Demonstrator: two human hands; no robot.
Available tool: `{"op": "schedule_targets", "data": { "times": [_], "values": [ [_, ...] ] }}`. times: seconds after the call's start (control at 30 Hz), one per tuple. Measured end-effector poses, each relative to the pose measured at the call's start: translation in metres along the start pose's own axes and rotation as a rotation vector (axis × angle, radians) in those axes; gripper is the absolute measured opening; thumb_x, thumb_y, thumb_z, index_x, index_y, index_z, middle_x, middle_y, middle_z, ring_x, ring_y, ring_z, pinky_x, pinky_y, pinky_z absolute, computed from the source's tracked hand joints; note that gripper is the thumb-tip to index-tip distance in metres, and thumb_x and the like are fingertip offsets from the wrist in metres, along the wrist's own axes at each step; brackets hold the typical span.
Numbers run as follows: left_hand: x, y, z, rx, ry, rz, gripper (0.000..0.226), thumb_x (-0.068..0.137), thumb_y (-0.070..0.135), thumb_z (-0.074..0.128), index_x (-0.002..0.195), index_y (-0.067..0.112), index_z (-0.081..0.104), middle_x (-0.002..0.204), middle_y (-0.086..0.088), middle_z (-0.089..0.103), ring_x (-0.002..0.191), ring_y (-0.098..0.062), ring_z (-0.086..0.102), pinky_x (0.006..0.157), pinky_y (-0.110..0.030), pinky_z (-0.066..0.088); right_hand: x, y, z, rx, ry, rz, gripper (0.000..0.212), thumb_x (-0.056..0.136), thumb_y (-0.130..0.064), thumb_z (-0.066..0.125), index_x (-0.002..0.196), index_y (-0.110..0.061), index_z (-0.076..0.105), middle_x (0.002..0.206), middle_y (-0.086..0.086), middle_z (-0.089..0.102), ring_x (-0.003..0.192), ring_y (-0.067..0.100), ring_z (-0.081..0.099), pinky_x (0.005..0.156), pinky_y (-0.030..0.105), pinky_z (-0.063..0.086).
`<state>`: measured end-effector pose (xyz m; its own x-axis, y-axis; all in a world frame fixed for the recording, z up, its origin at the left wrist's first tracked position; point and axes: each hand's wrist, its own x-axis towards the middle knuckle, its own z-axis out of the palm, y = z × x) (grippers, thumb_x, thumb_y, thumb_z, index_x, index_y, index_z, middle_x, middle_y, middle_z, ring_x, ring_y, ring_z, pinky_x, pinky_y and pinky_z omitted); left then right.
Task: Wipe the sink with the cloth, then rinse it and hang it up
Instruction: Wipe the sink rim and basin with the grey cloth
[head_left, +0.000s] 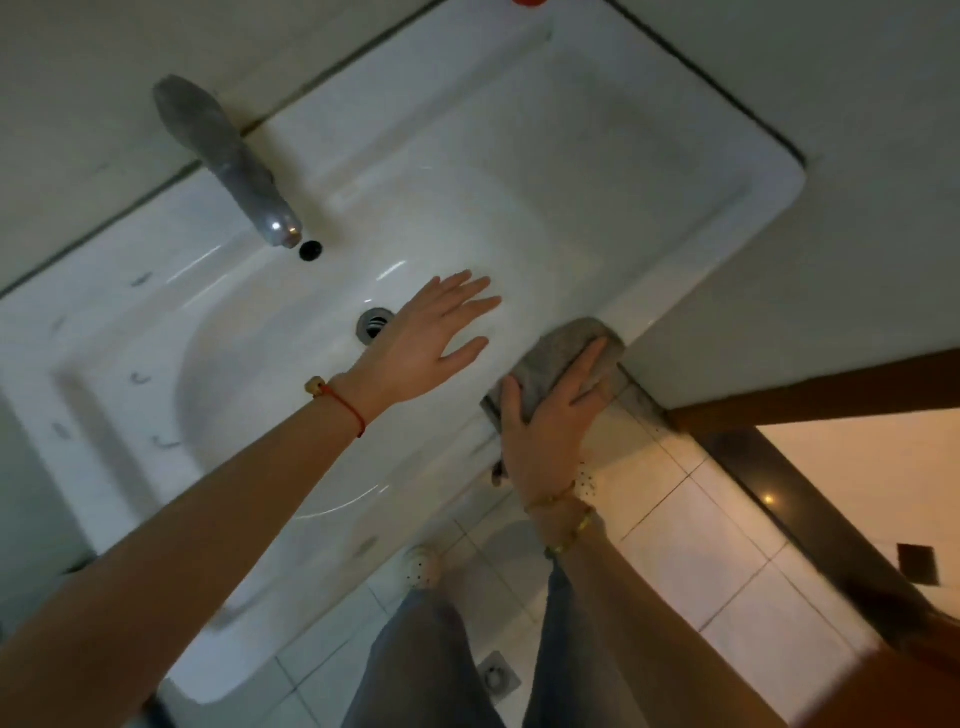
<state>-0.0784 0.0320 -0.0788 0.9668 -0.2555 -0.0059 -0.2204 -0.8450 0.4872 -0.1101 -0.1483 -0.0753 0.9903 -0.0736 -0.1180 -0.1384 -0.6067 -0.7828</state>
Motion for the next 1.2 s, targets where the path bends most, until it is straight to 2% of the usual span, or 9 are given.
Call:
{"op": "schedule_targets", "data": {
  "times": [0.13, 0.27, 0.37, 0.5, 0.67, 0.83, 1.0, 1.1, 1.2],
  "values": [
    [-0.071, 0.004, -0.003, -0.054, -0.093, 0.031, 0.055, 0.101, 0.042, 0.039, 0.148, 0.015, 0.046, 0.158, -0.008, 0.038, 0.149, -0.025, 0.029, 0.125, -0.041, 0.014, -0.001, -0.001, 0.004, -0.020, -0.002, -0.010, 0.100, 0.083, -0.060, 0.046, 0.150, -0.001, 0.003, 0.145, 0.035, 0.020, 0.130, 0.046, 0.032, 0.114, 0.049, 0.028],
    [-0.130, 0.000, 0.010, -0.093, -0.150, 0.019, 0.053, 0.103, 0.042, 0.034, 0.148, 0.017, 0.046, 0.157, -0.006, 0.040, 0.148, -0.024, 0.031, 0.125, -0.043, 0.019, 0.005, -0.009, 0.009, -0.025, 0.109, 0.062, 0.098, 0.081, -0.062, 0.039, 0.152, -0.004, 0.005, 0.142, 0.033, 0.026, 0.127, 0.044, 0.035, 0.111, 0.049, 0.030],
    [-0.154, -0.003, 0.018, -0.138, -0.197, 0.007, 0.052, 0.105, 0.038, 0.028, 0.150, 0.016, 0.042, 0.156, -0.006, 0.042, 0.148, -0.025, 0.032, 0.124, -0.045, 0.022, -0.030, -0.014, 0.025, -0.037, 0.101, 0.052, 0.090, 0.087, -0.048, 0.052, 0.152, -0.005, 0.007, 0.148, 0.034, 0.019, 0.135, 0.046, 0.027, 0.115, 0.047, 0.024],
    [-0.156, -0.005, 0.021, -0.174, -0.214, -0.017, 0.052, 0.105, 0.038, 0.027, 0.150, 0.014, 0.041, 0.154, -0.004, 0.045, 0.148, -0.025, 0.031, 0.123, -0.047, 0.022, -0.090, -0.007, 0.043, 0.000, -0.007, -0.012, 0.090, 0.087, -0.046, 0.055, 0.152, -0.008, 0.005, 0.150, 0.032, 0.015, 0.138, 0.044, 0.023, 0.117, 0.045, 0.022],
    [-0.161, -0.008, 0.028, -0.233, -0.202, -0.020, 0.058, 0.104, 0.046, 0.020, 0.154, 0.018, 0.031, 0.158, 0.000, 0.038, 0.150, -0.022, 0.027, 0.125, -0.042, 0.019, -0.021, -0.003, 0.014, -0.076, 0.032, -0.027, 0.092, 0.086, -0.049, 0.053, 0.152, -0.005, 0.005, 0.146, 0.033, 0.019, 0.131, 0.045, 0.032, 0.114, 0.047, 0.030],
    [-0.160, -0.003, 0.025, -0.293, -0.186, -0.033, 0.056, 0.103, 0.040, 0.023, 0.153, 0.015, 0.032, 0.158, 0.000, 0.036, 0.148, -0.017, 0.026, 0.124, -0.024, 0.014, -0.016, -0.012, 0.021, -0.064, 0.123, 0.028, 0.094, 0.083, -0.047, 0.056, 0.151, -0.002, 0.010, 0.145, 0.033, 0.023, 0.130, 0.044, 0.033, 0.112, 0.048, 0.031],
    [-0.161, -0.002, 0.025, -0.330, -0.158, -0.013, 0.051, 0.104, 0.042, 0.028, 0.149, 0.017, 0.029, 0.151, 0.002, 0.038, 0.141, -0.012, 0.028, 0.118, -0.009, 0.010, -0.101, -0.008, 0.048, -0.010, -0.025, -0.046, 0.102, 0.081, -0.059, 0.054, 0.151, -0.005, 0.003, 0.148, 0.031, 0.018, 0.134, 0.042, 0.030, 0.113, 0.048, 0.032],
    [-0.159, -0.003, 0.024, -0.316, -0.162, -0.023, 0.056, 0.104, 0.043, 0.029, 0.150, 0.011, 0.036, 0.151, -0.002, 0.043, 0.142, -0.015, 0.031, 0.120, -0.017, 0.016, -0.082, -0.007, 0.043, -0.060, -0.043, -0.041, 0.102, 0.083, -0.051, 0.062, 0.152, -0.006, 0.000, 0.147, 0.031, 0.018, 0.131, 0.040, 0.032, 0.112, 0.044, 0.034],
    [-0.159, -0.003, 0.025, -0.306, -0.184, -0.061, 0.052, 0.105, 0.036, 0.029, 0.152, 0.015, 0.035, 0.155, -0.002, 0.042, 0.146, -0.015, 0.030, 0.121, -0.021, 0.017, -0.031, -0.011, 0.031, -0.089, 0.077, 0.041, 0.097, 0.086, -0.046, 0.061, 0.153, -0.007, 0.003, 0.147, 0.030, 0.020, 0.130, 0.041, 0.033, 0.110, 0.048, 0.036]
  ]
}}
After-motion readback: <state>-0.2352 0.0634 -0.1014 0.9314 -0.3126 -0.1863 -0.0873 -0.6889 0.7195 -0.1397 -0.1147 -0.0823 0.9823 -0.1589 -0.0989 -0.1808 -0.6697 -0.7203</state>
